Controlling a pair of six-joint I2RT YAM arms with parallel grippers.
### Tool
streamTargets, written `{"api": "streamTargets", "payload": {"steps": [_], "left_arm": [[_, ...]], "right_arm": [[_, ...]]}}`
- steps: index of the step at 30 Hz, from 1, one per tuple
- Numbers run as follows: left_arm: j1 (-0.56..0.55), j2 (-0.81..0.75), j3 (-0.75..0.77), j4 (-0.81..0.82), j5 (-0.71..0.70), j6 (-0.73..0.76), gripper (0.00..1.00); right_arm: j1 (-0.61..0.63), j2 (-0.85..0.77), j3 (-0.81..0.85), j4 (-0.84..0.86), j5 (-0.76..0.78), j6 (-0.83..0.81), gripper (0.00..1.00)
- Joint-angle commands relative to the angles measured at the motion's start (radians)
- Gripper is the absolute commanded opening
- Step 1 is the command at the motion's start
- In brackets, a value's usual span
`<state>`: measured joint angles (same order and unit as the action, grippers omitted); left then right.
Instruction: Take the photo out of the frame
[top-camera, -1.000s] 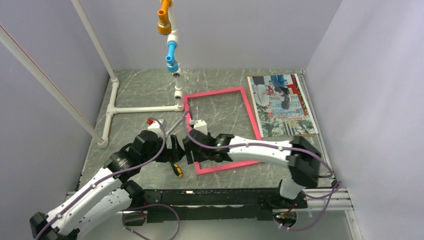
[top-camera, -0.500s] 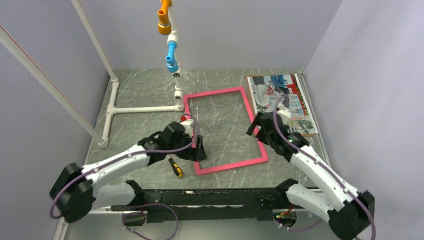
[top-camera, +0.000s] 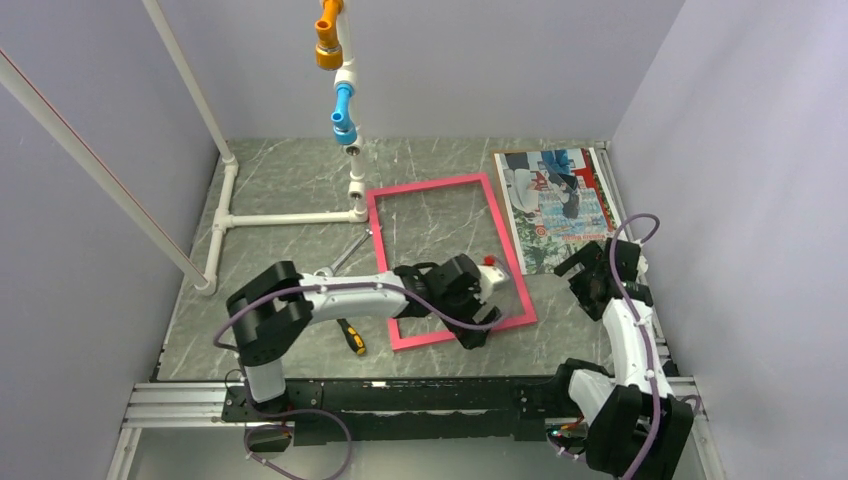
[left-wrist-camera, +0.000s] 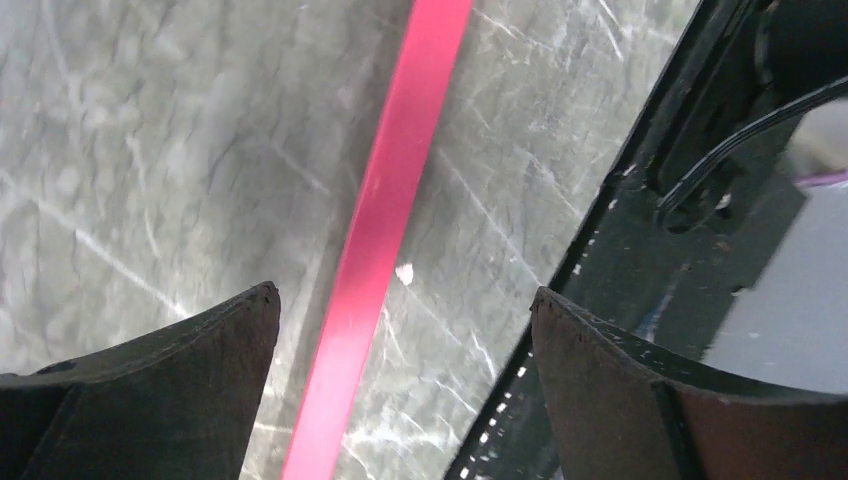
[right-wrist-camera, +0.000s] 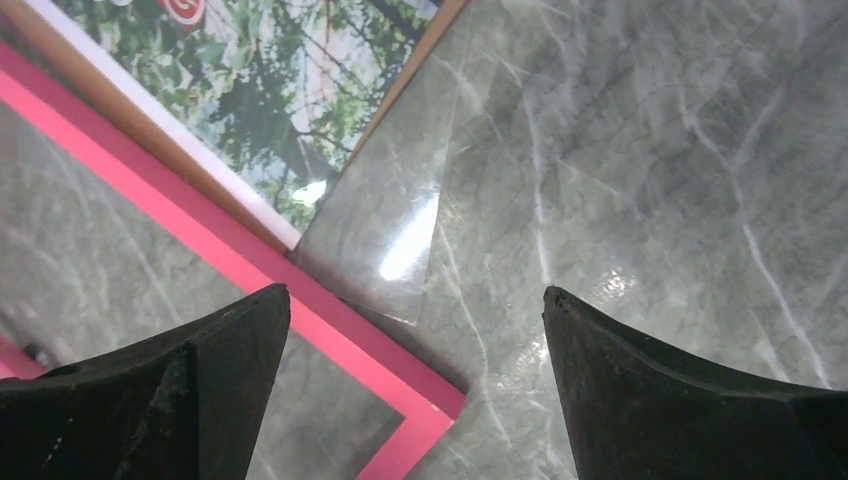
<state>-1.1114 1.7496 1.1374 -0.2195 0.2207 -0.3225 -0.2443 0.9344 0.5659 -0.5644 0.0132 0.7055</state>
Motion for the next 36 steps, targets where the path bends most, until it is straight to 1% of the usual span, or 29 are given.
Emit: {"api": "streamTargets", "payload": {"steps": [1, 4, 7, 10, 13, 15, 17, 19, 23, 24, 25, 30, 34, 36], "left_arm": [[-0.081, 0.072, 0.107, -0.064, -0.136, 0.249, 0.98], [-0.110, 0.129, 0.130, -0.076, -0.174, 0.295, 0.98], [-0.125, 0.177, 0.145, -0.087, -0.233, 0.303, 0.96], [-0.135, 0.218, 0.154, -0.091, -0.296, 0.296, 0.92], [-0.149, 0.240, 0.145, -0.076, -0.344, 0.298, 0.83], [-0.156, 0.252, 0.145, -0.073, -0.364, 0.300, 0.72], [-0.158, 0.258, 0.142, -0.071, -0.367, 0.301, 0.55], [-0.160, 0.251, 0.134, -0.062, -0.357, 0.303, 0.41], [-0.162, 0.221, 0.109, -0.042, -0.345, 0.281, 0.04], [-0.163, 0.210, 0.105, -0.042, -0.348, 0.270, 0.00], [-0.164, 0.196, 0.101, -0.042, -0.351, 0.265, 0.00], [-0.166, 0.113, 0.057, -0.013, -0.369, 0.235, 0.00], [-0.166, 0.027, 0.017, 0.017, -0.397, 0.212, 0.00], [-0.166, -0.025, -0.010, 0.038, -0.418, 0.205, 0.00]], "right_arm": [[-0.114, 0.022, -0.011, 0.106, -0.159, -0.060, 0.97], [-0.229, 0.051, -0.049, 0.204, -0.279, -0.074, 0.93], [-0.297, 0.075, -0.091, 0.285, -0.370, -0.071, 0.87], [-0.331, 0.114, -0.106, 0.317, -0.394, -0.080, 0.86], [-0.360, 0.152, -0.128, 0.356, -0.434, -0.086, 0.83], [-0.371, 0.163, -0.142, 0.380, -0.442, -0.104, 0.83], [-0.390, 0.171, -0.152, 0.391, -0.459, -0.121, 0.83], [-0.418, 0.189, -0.164, 0.414, -0.503, -0.139, 0.83], [-0.443, 0.228, -0.178, 0.467, -0.593, -0.158, 0.83], [-0.444, 0.239, -0.188, 0.492, -0.621, -0.151, 0.83], [-0.443, 0.250, -0.193, 0.515, -0.654, -0.147, 0.83], [-0.446, 0.280, -0.237, 0.605, -0.725, -0.135, 0.82], [-0.446, 0.293, -0.274, 0.706, -0.796, -0.094, 0.82], [-0.446, 0.309, -0.279, 0.723, -0.814, -0.086, 0.82]]}}
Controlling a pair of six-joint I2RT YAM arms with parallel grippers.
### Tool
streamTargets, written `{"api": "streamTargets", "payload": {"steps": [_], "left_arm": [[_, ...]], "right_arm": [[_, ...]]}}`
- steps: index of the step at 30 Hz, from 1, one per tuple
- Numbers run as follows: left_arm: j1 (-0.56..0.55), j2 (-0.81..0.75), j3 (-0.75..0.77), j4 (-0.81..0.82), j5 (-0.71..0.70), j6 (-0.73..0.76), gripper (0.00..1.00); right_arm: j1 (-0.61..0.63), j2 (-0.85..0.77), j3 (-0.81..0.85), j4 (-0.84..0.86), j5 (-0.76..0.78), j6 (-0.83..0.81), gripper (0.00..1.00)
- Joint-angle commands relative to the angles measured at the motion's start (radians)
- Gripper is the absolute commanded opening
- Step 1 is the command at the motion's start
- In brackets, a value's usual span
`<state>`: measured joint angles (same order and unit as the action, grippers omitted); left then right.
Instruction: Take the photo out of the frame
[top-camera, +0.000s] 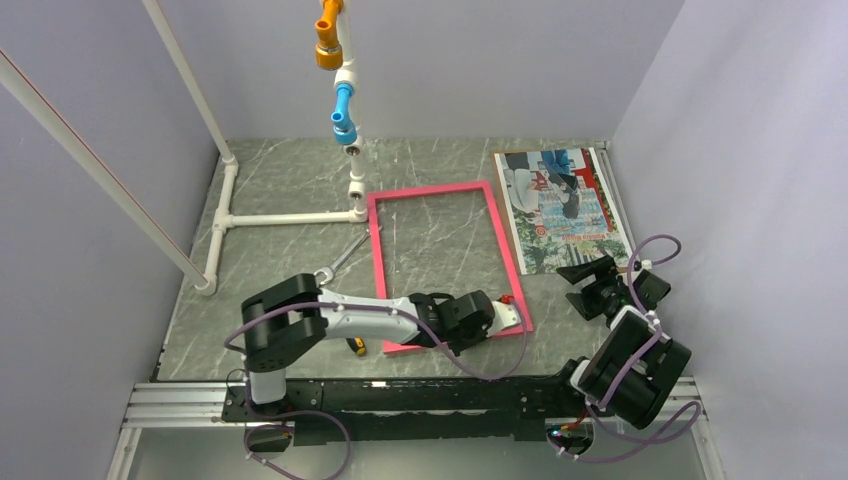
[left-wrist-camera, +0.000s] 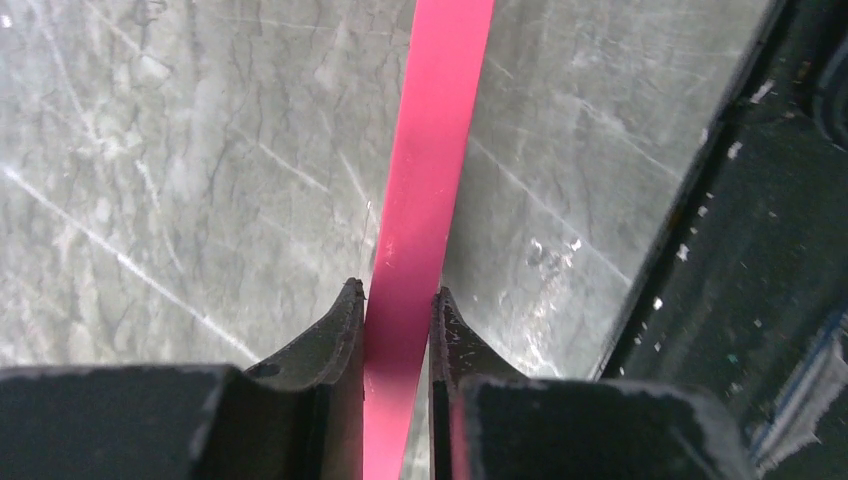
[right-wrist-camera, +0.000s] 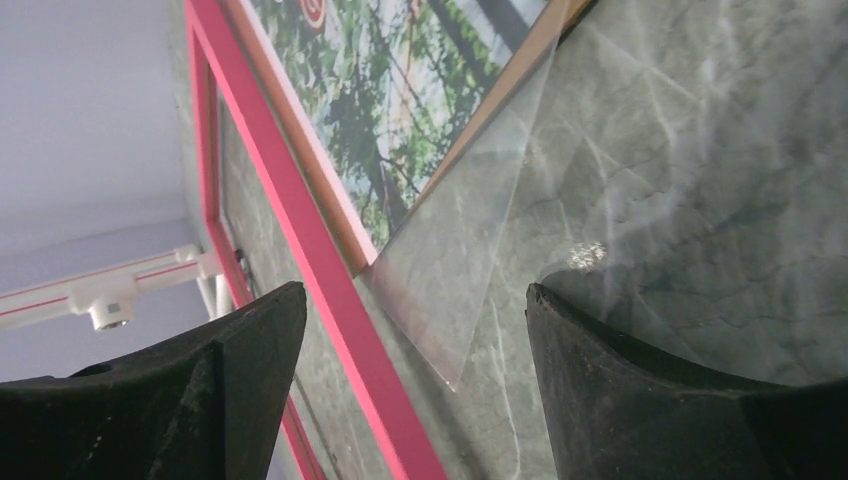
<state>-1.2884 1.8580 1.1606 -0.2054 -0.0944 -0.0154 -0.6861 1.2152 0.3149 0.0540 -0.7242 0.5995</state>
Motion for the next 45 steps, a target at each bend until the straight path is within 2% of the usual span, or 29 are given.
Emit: {"api": "streamTargets", "payload": {"steps": [1, 14, 18, 28, 35, 36, 38, 39, 45], "left_arm": [[0.011, -0.154, -0.043, 0.034, -0.106, -0.104, 0.00], [0.010, -0.231, -0.122, 0.107, -0.093, -0.137, 0.00], [0.010, -0.239, -0.128, 0.102, -0.093, -0.140, 0.00], [0.004, -0.253, -0.138, 0.079, -0.098, -0.154, 0.00], [0.000, -0.245, -0.119, 0.049, -0.108, -0.151, 0.00], [-0.001, -0.242, -0.113, 0.040, -0.111, -0.149, 0.00], [-0.004, -0.240, -0.104, 0.028, -0.124, -0.145, 0.00], [-0.005, -0.242, -0.106, 0.028, -0.127, -0.143, 0.00], [-0.006, -0.220, -0.102, 0.029, -0.118, -0.143, 0.00]], "right_arm": [[-0.005, 0.030, -0.033, 0.121, -0.086, 0.029, 0.82], [-0.004, 0.068, -0.093, 0.318, -0.166, 0.129, 0.78], [-0.004, 0.103, -0.108, 0.407, -0.196, 0.173, 0.71], [-0.004, 0.159, -0.135, 0.653, -0.246, 0.310, 0.44], [-0.002, 0.247, -0.131, 0.774, -0.261, 0.363, 0.41], [-0.002, 0.248, -0.126, 0.720, -0.254, 0.349, 0.40], [-0.004, 0.202, -0.086, 0.457, -0.159, 0.229, 0.40], [-0.004, 0.169, -0.083, 0.393, -0.118, 0.199, 0.41], [-0.012, 0.034, -0.039, 0.166, 0.066, 0.075, 0.49]]}}
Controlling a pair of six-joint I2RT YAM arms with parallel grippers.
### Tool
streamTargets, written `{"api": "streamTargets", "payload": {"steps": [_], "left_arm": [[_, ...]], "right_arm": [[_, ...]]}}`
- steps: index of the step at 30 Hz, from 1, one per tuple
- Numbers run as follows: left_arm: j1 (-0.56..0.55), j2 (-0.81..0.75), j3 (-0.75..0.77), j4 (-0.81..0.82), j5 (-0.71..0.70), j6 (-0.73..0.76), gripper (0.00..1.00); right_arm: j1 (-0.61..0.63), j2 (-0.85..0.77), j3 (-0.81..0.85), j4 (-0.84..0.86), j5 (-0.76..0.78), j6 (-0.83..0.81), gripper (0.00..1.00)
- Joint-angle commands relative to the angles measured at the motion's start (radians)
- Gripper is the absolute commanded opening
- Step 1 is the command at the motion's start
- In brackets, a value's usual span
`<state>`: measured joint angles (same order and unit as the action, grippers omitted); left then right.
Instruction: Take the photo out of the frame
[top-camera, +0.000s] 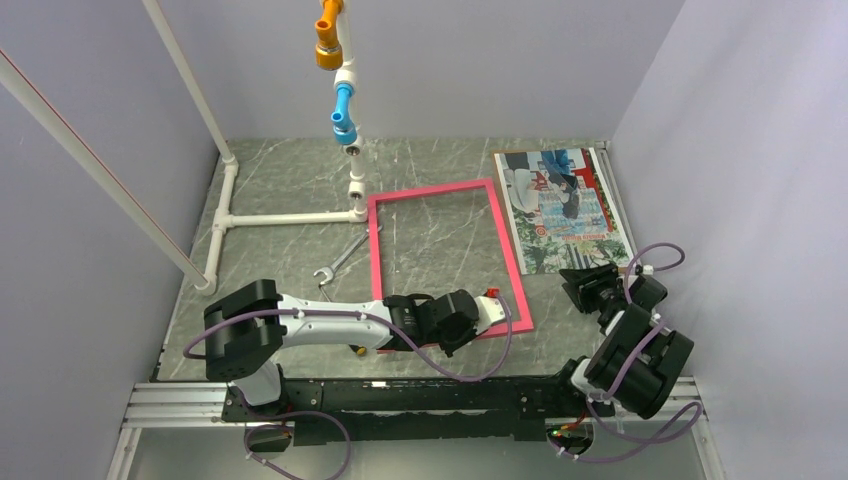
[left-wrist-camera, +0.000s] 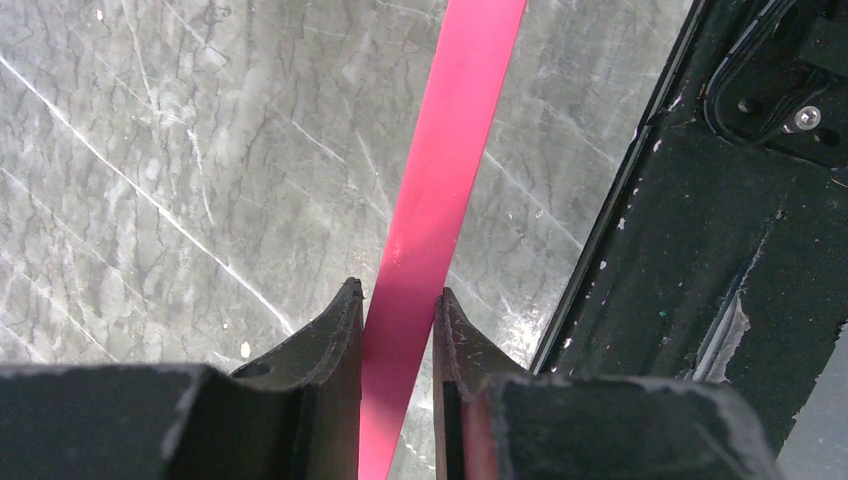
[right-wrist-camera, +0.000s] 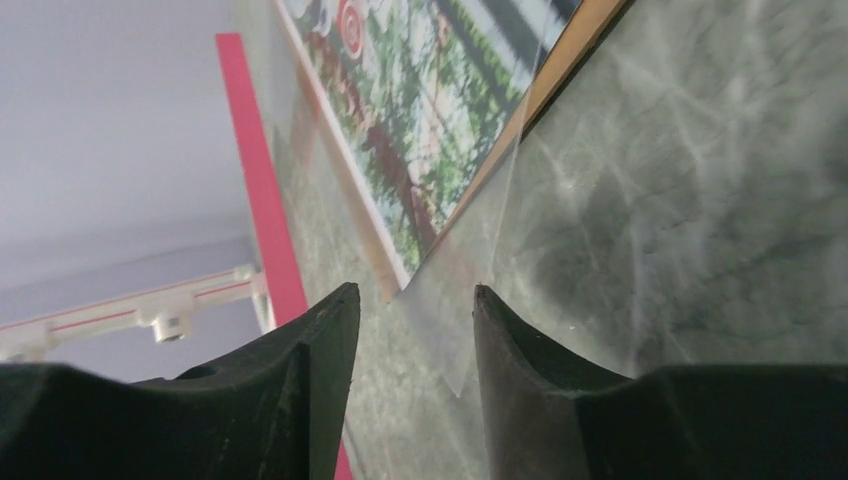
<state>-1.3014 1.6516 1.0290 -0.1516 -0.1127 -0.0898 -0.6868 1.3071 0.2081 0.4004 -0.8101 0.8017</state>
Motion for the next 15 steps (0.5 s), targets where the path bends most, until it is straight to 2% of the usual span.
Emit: {"api": "streamTargets", "payload": {"steps": [1, 5, 15], "left_arm": [[0.005, -0.009, 0.028, -0.022, -0.095, -0.069, 0.00], [0.004, 0.011, 0.034, -0.027, -0.086, -0.073, 0.00], [0.001, 0.006, 0.044, -0.032, -0.094, -0.075, 0.00]], "right_arm": [[-0.012, -0.063, 0.073, -0.199, 0.178, -0.136, 0.50], [-0.019, -0.013, 0.089, -0.167, 0.160, -0.124, 0.51], [-0.017, 0.227, 0.073, 0.152, -0.026, -0.030, 0.52]]}}
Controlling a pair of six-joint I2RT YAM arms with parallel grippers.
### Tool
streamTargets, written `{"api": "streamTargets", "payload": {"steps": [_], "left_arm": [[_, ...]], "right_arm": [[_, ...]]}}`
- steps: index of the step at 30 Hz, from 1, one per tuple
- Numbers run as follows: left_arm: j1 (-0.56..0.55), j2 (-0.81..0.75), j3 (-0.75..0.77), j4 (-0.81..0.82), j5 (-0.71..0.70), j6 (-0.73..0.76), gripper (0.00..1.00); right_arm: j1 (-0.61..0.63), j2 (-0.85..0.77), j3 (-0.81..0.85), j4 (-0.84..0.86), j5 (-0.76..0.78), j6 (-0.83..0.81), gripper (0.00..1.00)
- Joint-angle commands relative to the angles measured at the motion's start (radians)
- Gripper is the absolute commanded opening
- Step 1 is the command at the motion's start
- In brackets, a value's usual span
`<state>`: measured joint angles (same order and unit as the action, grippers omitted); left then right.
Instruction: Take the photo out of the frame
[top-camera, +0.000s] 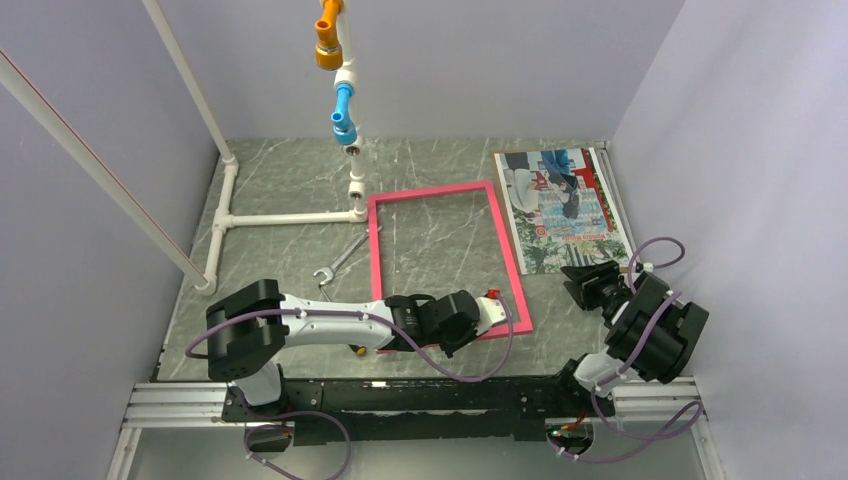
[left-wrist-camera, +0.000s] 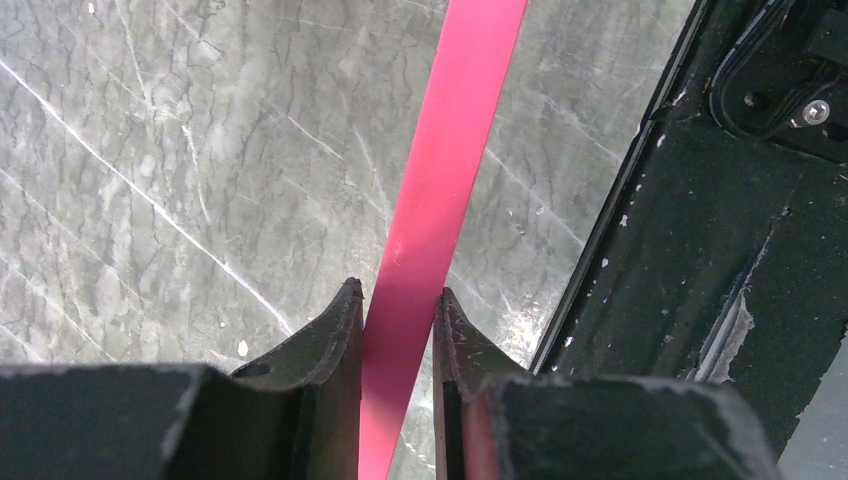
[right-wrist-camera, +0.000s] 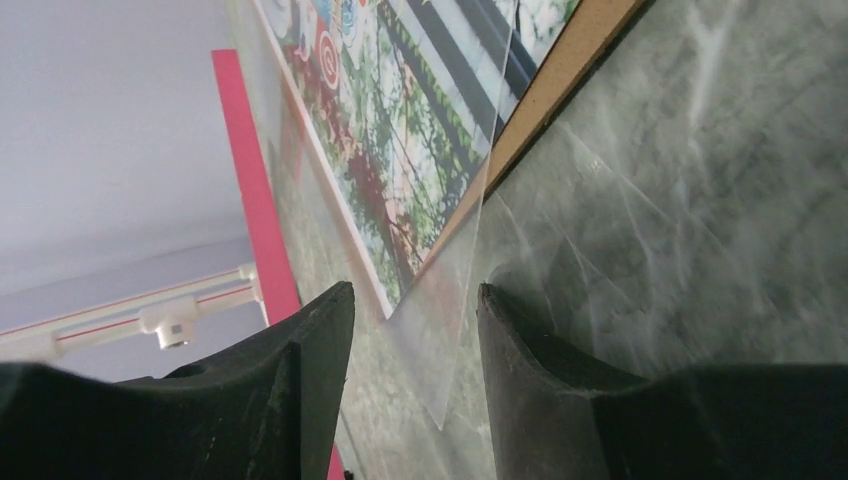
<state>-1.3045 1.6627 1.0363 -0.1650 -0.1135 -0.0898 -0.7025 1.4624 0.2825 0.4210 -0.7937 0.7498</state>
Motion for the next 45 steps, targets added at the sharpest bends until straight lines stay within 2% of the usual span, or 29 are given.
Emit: {"api": "streamTargets", "payload": {"steps": [1, 15, 22, 31, 36, 41, 45], "left_arm": [[0.004, -0.007, 0.036, -0.020, -0.095, -0.076, 0.00], [-0.002, -0.001, 0.039, -0.029, -0.098, -0.079, 0.00], [-0.004, 0.006, 0.041, -0.033, -0.099, -0.079, 0.00], [-0.006, 0.002, 0.041, -0.045, -0.109, -0.080, 0.00], [-0.006, 0.008, 0.050, -0.054, -0.108, -0.079, 0.00], [-0.006, 0.013, 0.059, -0.063, -0.108, -0.078, 0.00], [-0.006, 0.011, 0.056, -0.070, -0.111, -0.078, 0.00]], "right_arm": [[0.001, 0.087, -0.003, 0.149, -0.051, 0.031, 0.52], [0.037, 0.142, -0.032, 0.388, -0.160, 0.170, 0.41], [0.086, 0.186, -0.021, 0.500, -0.152, 0.233, 0.38], [0.189, 0.325, 0.014, 0.731, -0.100, 0.365, 0.37], [0.243, 0.427, 0.029, 0.927, -0.057, 0.475, 0.36], [0.279, 0.476, 0.045, 0.980, 0.010, 0.501, 0.36], [0.303, 0.486, 0.077, 0.958, 0.048, 0.494, 0.38]]}}
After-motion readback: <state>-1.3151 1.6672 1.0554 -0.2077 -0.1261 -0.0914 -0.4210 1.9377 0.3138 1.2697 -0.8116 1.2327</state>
